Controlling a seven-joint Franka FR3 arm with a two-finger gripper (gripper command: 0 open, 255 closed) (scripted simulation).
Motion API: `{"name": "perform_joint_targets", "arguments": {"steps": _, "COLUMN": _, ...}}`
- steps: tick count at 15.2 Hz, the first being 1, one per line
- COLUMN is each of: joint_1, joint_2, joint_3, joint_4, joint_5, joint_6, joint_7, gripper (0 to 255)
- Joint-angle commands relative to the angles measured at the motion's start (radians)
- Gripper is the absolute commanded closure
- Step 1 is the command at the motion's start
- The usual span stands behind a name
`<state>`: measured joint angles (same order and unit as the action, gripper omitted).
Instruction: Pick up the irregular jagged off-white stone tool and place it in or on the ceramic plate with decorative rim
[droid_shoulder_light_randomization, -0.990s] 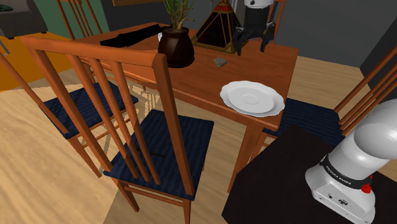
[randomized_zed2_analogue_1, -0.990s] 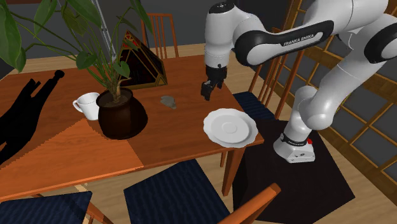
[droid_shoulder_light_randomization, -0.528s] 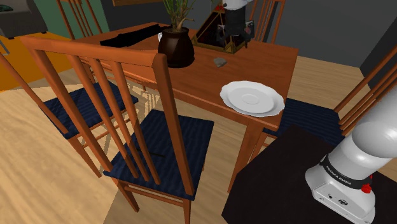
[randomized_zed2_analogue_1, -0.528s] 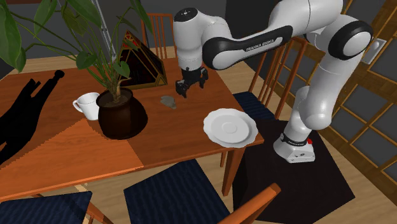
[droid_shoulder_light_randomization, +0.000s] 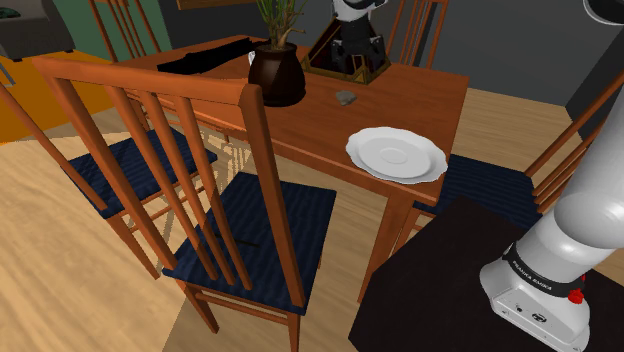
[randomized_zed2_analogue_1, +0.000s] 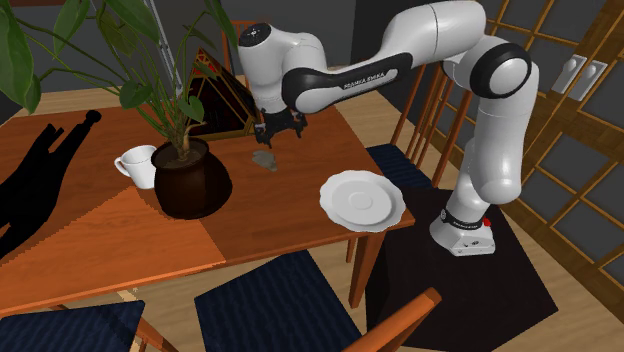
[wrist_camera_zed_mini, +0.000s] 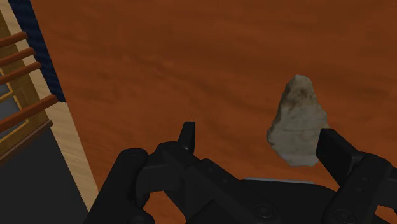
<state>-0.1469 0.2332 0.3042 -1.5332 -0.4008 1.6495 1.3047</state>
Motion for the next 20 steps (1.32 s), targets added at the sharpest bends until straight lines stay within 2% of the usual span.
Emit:
{"name": "perform_joint_targets", "arguments": {"steps": 1, "joint_1": -0.006, "joint_2": 0.001, "joint_3": -0.004, "joint_4": -0.023, "joint_5": -0.003, "joint_6": 0.024, "joint_7": 0.006, "gripper": 0}}
{"name": "perform_joint_targets", "arguments": {"steps": 5, "joint_1": -0.016, "joint_2": -0.003, "joint_3": -0.009, "joint_4": -0.072, "joint_5": -0.004, "joint_6": 0.072, "joint_7": 0.009, "gripper": 0}}
{"name": "perform_joint_targets", "arguments": {"steps": 12, "joint_1": -0.016, "joint_2": -0.003, "joint_3": -0.009, "joint_4": -0.072, "joint_5": -0.004, "joint_6": 0.072, "joint_7": 0.009, "gripper": 0}}
{"name": "perform_joint_targets", "arguments": {"steps": 13, "joint_1": -0.016, "joint_2": -0.003, "joint_3": -0.01, "joint_4": -0.072, "joint_5": -0.004, "joint_6": 0.072, "joint_7": 0.009, "gripper": 255}}
{"name": "perform_joint_targets", "arguments": {"steps": 20, "joint_1": -0.016, "joint_2": -0.003, "joint_3": -0.01, "joint_4": -0.072, "joint_5": -0.004, "joint_6": 0.072, "joint_7": 0.009, "gripper": 255}}
